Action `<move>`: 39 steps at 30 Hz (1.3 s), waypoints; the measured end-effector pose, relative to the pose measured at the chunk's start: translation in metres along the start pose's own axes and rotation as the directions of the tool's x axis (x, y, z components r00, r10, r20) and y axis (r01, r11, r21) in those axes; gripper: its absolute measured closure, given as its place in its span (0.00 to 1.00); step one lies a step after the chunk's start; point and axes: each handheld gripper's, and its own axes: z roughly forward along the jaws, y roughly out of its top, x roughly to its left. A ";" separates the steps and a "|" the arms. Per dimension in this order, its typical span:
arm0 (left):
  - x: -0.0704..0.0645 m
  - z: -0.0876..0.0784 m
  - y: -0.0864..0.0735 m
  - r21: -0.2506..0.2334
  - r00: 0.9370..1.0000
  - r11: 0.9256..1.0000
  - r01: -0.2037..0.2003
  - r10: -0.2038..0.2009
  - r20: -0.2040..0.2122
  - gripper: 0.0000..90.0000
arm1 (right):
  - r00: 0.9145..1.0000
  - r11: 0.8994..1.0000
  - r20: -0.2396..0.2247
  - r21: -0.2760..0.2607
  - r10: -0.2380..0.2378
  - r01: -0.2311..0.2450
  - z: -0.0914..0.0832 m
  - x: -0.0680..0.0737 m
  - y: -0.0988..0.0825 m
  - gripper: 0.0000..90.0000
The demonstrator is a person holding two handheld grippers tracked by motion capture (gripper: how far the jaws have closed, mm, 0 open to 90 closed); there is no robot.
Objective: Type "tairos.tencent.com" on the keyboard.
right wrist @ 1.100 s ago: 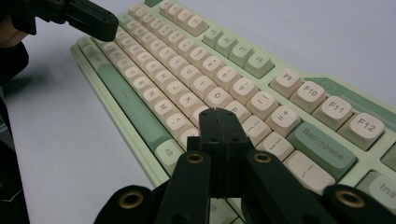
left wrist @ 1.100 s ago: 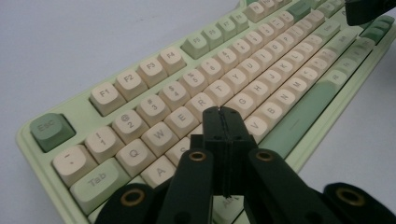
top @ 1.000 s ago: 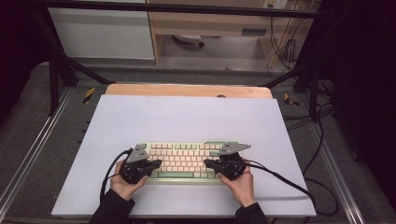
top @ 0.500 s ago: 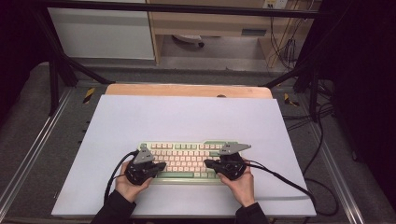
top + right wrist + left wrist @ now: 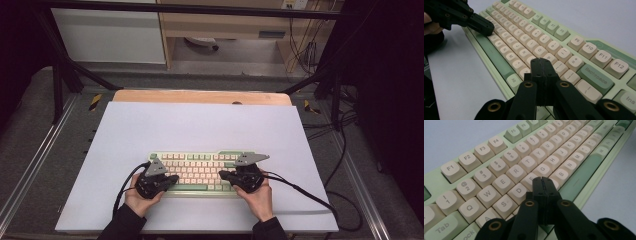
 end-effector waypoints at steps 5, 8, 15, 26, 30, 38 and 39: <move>0.000 -0.004 0.001 -0.016 1.000 1.000 -0.004 0.004 0.003 1.00 | 1.000 1.000 -0.001 -0.001 -0.002 0.002 0.000 0.000 0.000 1.00; 0.001 -0.007 0.001 -0.019 1.000 1.000 -0.002 0.002 -0.001 1.00 | 1.000 1.000 0.001 -0.005 -0.002 0.002 -0.001 0.000 0.000 1.00; 0.003 -0.011 0.002 -0.025 1.000 1.000 -0.001 0.000 -0.009 1.00 | 1.000 1.000 0.001 -0.003 0.000 0.000 -0.001 0.000 0.000 1.00; 0.010 -0.014 0.007 -0.036 1.000 0.999 0.011 -0.012 -0.028 1.00 | 1.000 1.000 0.001 0.005 -0.001 0.001 0.000 0.000 0.000 1.00; 0.012 -0.013 0.009 -0.039 0.999 0.999 0.015 -0.016 -0.032 1.00 | 1.000 1.000 0.001 0.002 -0.004 0.004 0.000 0.000 0.000 1.00; 0.014 -0.010 0.012 -0.042 0.999 0.999 0.024 -0.026 -0.041 1.00 | 1.000 1.000 0.001 0.002 -0.004 0.004 -0.001 0.000 0.000 1.00; 0.015 -0.009 0.013 -0.043 0.999 0.999 0.026 -0.028 -0.044 1.00 | 1.000 1.000 0.000 0.003 -0.002 0.002 -0.001 0.000 0.000 1.00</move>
